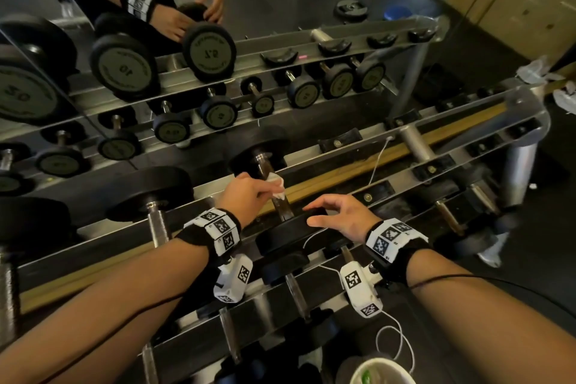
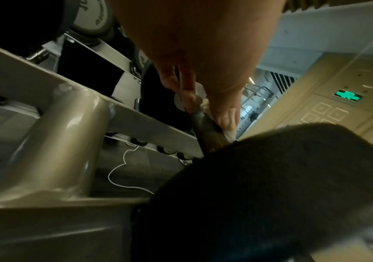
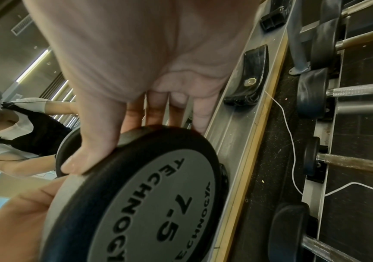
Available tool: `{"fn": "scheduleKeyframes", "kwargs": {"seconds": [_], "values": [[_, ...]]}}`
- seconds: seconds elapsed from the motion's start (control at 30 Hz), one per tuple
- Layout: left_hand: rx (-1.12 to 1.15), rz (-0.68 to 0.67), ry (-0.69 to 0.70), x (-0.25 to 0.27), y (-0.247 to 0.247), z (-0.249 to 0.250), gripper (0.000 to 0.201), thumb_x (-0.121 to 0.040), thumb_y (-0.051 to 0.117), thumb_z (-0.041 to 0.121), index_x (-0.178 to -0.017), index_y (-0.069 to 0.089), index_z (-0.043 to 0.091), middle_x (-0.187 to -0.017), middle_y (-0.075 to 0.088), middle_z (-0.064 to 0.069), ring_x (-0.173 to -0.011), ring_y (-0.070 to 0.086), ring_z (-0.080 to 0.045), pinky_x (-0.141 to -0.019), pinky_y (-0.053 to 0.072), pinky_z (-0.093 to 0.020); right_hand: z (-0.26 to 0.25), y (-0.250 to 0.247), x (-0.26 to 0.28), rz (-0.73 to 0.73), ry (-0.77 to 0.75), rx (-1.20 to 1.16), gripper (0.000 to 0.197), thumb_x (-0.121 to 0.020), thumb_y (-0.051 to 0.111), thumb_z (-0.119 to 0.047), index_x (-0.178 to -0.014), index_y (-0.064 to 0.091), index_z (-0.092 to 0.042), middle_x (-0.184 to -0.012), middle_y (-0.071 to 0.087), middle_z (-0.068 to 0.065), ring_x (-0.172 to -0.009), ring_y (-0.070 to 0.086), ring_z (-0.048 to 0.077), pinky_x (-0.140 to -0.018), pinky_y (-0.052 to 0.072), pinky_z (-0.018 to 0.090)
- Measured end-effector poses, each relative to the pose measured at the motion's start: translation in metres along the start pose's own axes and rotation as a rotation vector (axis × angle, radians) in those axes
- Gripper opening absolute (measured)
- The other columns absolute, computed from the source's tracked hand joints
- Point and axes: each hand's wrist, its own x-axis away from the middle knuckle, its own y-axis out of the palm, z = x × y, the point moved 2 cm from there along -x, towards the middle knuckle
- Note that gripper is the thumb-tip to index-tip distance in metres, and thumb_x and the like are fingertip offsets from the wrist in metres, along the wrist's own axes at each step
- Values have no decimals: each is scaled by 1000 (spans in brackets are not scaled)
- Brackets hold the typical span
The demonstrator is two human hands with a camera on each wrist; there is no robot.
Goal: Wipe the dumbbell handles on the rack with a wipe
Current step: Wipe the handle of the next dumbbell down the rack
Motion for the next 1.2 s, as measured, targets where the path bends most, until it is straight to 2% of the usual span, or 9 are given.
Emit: {"fn": "scheduleKeyframes", "kwargs": {"seconds": [0.07, 0.17, 0.27, 0.33, 0.4, 0.53, 0.73, 0.97, 1.2], "values": [[-6, -69, 44, 6, 2, 3, 23, -95, 60, 29, -108, 72, 43, -87, 47, 18, -80, 42, -4, -80, 33, -19, 0, 0, 0, 1, -7, 1, 29, -72, 78, -40, -100, 71, -36, -105, 71, -7, -108, 63, 14, -102, 45, 49], [119, -239, 72, 13, 4, 3, 22, -92, 66, 25, -102, 74, 43, -100, 69, 19, -87, 60, 1, -90, 40, -12, 1, -1, -1, -1, -5, 9, 28, -73, 78, -39, -100, 71, -36, -104, 71, -8, -106, 63, 13, -102, 46, 49], [521, -416, -117, 16, 1, -1, 25, -88, 70, 20, -87, 76, 45, -95, 75, 18, -88, 67, 3, -85, 51, -21, 0, -2, -1, -13, 1, 26, 26, -73, 78, -39, -99, 71, -37, -104, 71, -8, -107, 62, 13, -102, 45, 48], [724, -306, -307, 12, -4, -8, 23, -90, 67, 12, -91, 78, 32, -89, 76, 2, -71, 67, -3, -70, 56, -24, 0, -3, -2, -18, 3, 30, 25, -75, 78, -37, -98, 71, -36, -104, 70, -8, -106, 62, 12, -102, 46, 47], [789, -36, -480, 6, -14, -20, 16, -91, 65, 8, -101, 76, 14, -81, 73, -8, -59, 66, -9, -63, 59, -27, 0, -3, -2, -18, 3, 38, 24, -75, 77, -38, -98, 71, -38, -103, 70, -9, -105, 62, 10, -101, 47, 45], [684, 281, -562, 1, -20, -33, 10, -88, 69, 14, -88, 77, 21, -76, 75, -6, -69, 75, -19, -70, 61, -31, 2, -3, -3, -24, 8, 26, 27, -73, 77, -42, -98, 70, -39, -102, 70, -9, -103, 64, 10, -99, 49, 45], [788, 273, -603, -13, 7, -17, 7, -85, 73, 14, -90, 79, 16, -73, 72, -6, -72, 70, -21, -82, 60, -40, 4, -3, -4, -35, 1, -69, 25, -74, 80, -33, -97, 72, -33, -99, 74, -7, -95, 70, 10, -97, 52, 44], [791, 166, -601, -5, 17, -16, 15, -86, 73, 12, -78, 74, 25, -90, 75, -16, -91, 72, -35, -90, 57, -49, 5, -1, -4, -29, -17, -60, 23, -77, 77, -30, -100, 71, -31, -100, 73, -8, -97, 68, 7, -97, 52, 41], [823, 78, -604, 21, 29, -6, 12, -86, 72, 9, -86, 76, 20, -90, 75, -9, -89, 71, -28, -91, 57, -44, 3, -2, -5, -42, -12, -11, 24, -76, 77, -36, -99, 71, -35, -104, 72, -6, -103, 66, 11, -100, 49, 46]]}}
